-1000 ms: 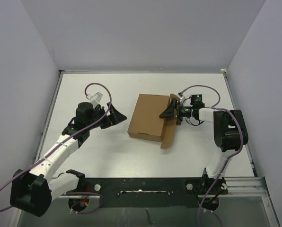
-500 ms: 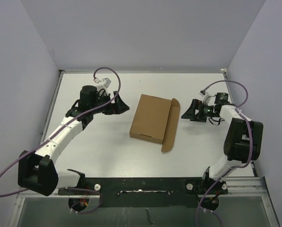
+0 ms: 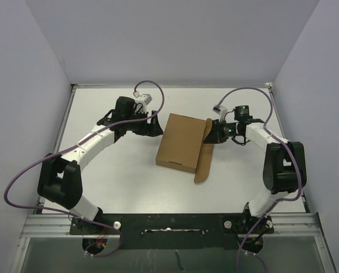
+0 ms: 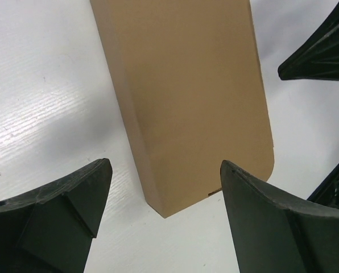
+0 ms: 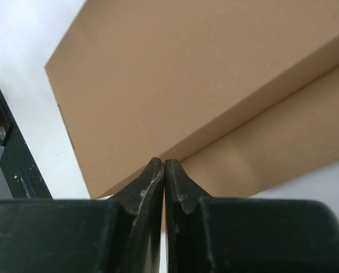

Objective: Fold the paper box

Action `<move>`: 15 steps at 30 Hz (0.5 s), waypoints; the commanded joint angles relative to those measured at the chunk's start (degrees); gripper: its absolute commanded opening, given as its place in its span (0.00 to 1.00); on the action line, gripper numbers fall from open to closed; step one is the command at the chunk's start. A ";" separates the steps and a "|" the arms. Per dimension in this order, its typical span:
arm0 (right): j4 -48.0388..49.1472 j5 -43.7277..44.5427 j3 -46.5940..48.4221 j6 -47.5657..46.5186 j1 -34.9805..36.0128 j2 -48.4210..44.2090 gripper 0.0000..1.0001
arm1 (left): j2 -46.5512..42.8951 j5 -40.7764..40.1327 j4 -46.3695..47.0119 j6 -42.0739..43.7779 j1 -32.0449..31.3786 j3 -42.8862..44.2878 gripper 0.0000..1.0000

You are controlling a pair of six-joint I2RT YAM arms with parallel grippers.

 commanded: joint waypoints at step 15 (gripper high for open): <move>0.20 0.93 2.96 -2.56 6.47 7.34 0.00 | -0.57 -2.85 0.94 8.51 -0.83 -2.84 0.77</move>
